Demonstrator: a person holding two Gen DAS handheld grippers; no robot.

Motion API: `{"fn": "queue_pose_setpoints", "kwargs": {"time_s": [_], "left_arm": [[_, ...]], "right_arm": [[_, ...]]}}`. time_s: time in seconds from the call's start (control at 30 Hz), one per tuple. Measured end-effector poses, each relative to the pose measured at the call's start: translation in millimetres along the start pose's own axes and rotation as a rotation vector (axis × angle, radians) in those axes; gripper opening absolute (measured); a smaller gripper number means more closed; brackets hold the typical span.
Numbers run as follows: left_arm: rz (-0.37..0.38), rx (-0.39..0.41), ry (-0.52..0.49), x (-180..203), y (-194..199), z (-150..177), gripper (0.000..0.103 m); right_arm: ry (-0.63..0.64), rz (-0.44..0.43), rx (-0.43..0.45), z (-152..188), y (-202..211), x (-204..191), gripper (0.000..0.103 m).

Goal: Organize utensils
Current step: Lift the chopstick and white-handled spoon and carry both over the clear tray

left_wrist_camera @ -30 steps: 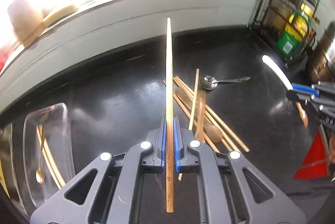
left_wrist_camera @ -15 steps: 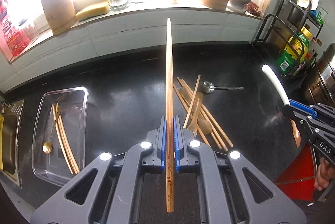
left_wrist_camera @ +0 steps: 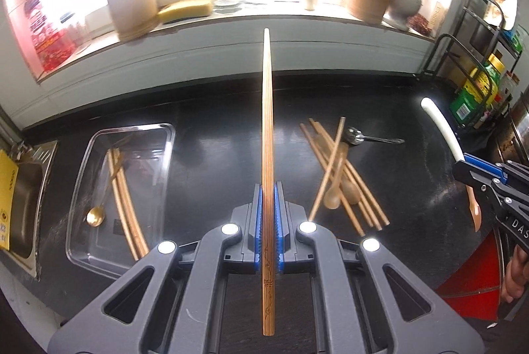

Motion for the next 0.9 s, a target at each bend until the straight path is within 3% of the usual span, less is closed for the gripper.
{"fn": "queue_pose_setpoints", "kwargs": {"time_s": [0.3, 0.9], "left_arm": [[-0.055, -0.018, 0.081, -68.4, 3.0, 10.6, 0.006], [-0.147, -0.068, 0.237, -222.9, -6.0, 41.2, 0.006]], "right_arm": [[0.071, -0.059, -0.015, -17.5, -29.2, -60.7, 0.014], [0.199, -0.194, -0.068, -50.0, -112.0, -227.2, 0.014]]}}
Point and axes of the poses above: each gripper's, at about its wrist camera, not at the fingertips, and y roughly against the way its jaws point, x to its right, z to its underside, the point moved 8 cm from there along -y, roughly the way its jaws point, and after that the axes turned 5 degrees about -z, right-handed, at the moved point
